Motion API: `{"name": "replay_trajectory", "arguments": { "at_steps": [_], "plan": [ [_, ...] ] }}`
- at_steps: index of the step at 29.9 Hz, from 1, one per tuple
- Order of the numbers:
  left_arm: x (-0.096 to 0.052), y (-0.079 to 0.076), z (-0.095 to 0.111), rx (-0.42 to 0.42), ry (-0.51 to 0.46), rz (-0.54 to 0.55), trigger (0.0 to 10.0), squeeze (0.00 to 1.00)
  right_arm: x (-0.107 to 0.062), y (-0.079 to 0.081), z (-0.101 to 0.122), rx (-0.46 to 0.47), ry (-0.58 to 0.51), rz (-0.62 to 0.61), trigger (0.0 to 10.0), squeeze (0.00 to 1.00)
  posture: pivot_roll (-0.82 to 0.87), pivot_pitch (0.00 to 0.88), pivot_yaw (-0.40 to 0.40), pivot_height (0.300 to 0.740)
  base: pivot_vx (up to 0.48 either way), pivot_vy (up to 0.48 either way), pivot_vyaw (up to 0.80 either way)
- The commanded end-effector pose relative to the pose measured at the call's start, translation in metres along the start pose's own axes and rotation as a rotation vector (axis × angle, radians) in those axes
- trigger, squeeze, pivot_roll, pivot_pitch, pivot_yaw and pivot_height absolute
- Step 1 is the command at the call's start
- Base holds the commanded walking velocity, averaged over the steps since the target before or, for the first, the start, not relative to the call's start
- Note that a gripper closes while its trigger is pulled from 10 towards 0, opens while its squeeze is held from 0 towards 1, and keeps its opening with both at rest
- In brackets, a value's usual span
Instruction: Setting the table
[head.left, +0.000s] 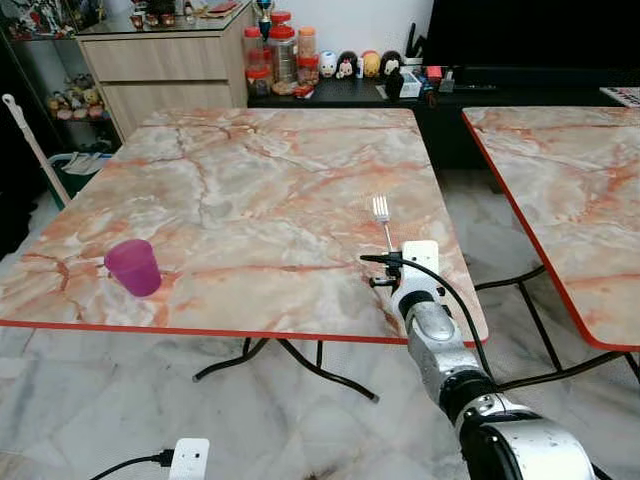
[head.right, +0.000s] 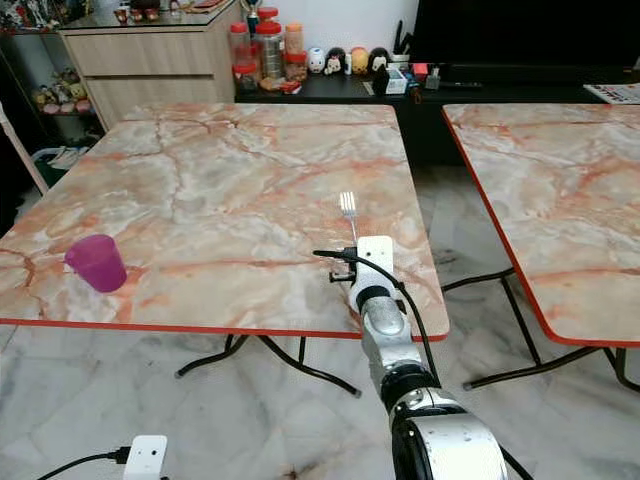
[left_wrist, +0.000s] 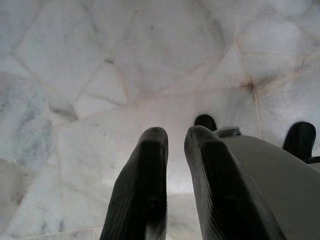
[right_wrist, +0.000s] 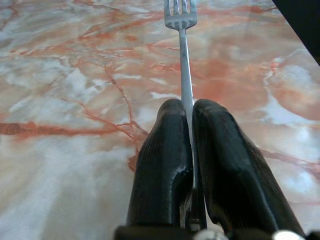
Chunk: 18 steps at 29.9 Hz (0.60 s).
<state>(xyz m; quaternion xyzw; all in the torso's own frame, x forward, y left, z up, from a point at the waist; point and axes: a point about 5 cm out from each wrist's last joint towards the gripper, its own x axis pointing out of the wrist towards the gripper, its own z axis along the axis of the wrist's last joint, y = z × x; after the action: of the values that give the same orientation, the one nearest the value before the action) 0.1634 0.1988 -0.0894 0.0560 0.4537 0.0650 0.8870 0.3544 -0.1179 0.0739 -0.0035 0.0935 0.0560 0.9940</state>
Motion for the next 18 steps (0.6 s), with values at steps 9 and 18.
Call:
{"name": "replay_trajectory", "arguments": {
  "at_steps": [9, 18],
  "plan": [
    [-0.001, 0.005, -0.006, 0.012, 0.015, 0.021, 10.0, 0.0, -0.001, -0.006, 0.01, -0.002, -0.087, 0.007, 10.0, 0.0, 0.01, 0.0, -0.01, 0.732, 0.0, -0.405, 0.0],
    [-0.001, 0.003, -0.005, 0.018, 0.012, 0.017, 10.0, 0.0, -0.004, -0.012, 0.006, -0.015, -0.09, -0.009, 10.0, 0.0, 0.01, 0.0, -0.013, 0.732, 0.0, -0.402, 0.0]
  ]
}}
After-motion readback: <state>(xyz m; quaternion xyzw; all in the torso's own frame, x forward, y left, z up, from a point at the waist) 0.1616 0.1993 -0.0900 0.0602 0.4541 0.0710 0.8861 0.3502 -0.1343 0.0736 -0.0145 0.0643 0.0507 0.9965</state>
